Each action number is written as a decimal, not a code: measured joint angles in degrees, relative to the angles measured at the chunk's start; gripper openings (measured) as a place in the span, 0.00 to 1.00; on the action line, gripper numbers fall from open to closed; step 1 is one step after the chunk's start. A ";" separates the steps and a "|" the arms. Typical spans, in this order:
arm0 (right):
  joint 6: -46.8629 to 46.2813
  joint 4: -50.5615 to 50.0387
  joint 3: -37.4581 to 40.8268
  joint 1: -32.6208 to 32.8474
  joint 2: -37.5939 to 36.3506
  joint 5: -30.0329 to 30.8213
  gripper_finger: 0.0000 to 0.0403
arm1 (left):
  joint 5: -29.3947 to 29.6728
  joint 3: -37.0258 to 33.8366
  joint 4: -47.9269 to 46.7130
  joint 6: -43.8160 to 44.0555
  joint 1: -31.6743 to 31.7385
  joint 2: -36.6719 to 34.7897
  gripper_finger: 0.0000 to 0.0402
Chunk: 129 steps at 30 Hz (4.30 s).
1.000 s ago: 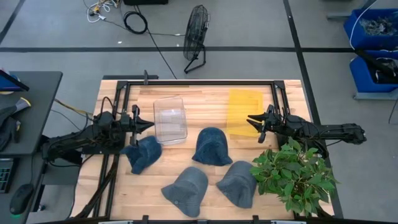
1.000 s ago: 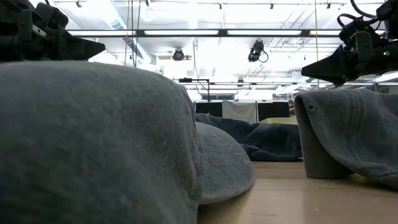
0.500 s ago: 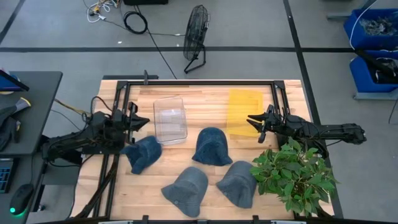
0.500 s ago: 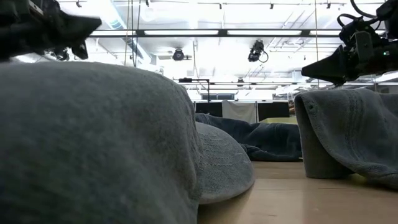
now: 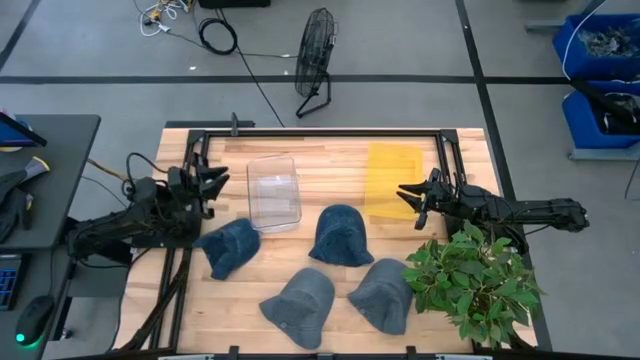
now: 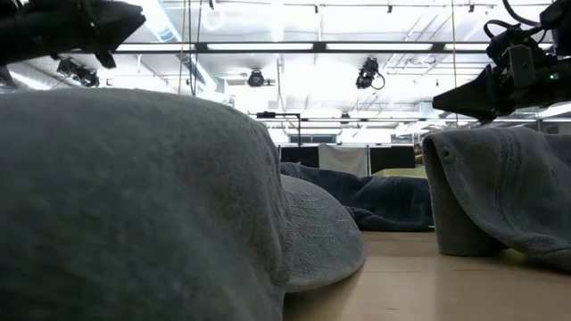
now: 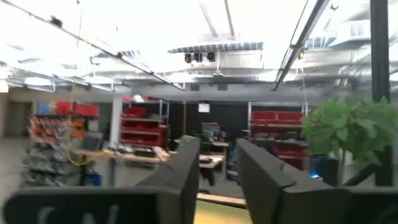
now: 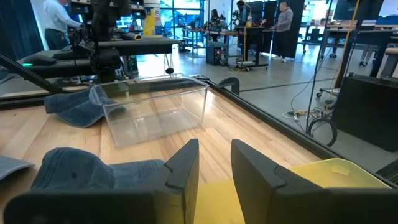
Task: Pick & Place hat
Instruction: Put the left blue cap into the transparent bin
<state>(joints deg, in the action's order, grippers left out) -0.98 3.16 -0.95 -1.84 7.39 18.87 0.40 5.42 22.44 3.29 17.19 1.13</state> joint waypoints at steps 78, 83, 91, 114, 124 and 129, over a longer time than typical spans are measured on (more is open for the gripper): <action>-0.01 0.00 0.00 0.01 0.01 -0.37 0.25 | 1.31 27.62 -79.73 24.82 -26.71 42.19 0.40; -0.02 0.00 0.00 0.01 0.01 -0.39 0.25 | 1.55 27.59 -79.13 24.79 -28.41 47.33 0.40; -0.01 0.02 0.00 -0.01 0.01 -0.39 0.25 | 2.03 27.57 -79.20 25.00 -29.09 55.71 0.39; -0.04 0.00 0.00 -0.01 0.01 -0.37 0.25 | 0.66 36.16 -80.58 37.31 -29.07 62.90 0.02; -0.04 0.00 0.00 -0.01 0.01 -0.35 0.25 | 0.25 54.97 -91.83 40.61 -32.38 62.88 0.02; -0.04 0.00 0.00 -0.01 0.00 -0.34 0.25 | 10.23 61.88 -87.64 39.24 -30.81 62.88 0.03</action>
<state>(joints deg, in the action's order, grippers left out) -1.02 3.16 -0.95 -1.85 7.39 18.54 10.63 67.30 -65.20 42.53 -13.62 64.01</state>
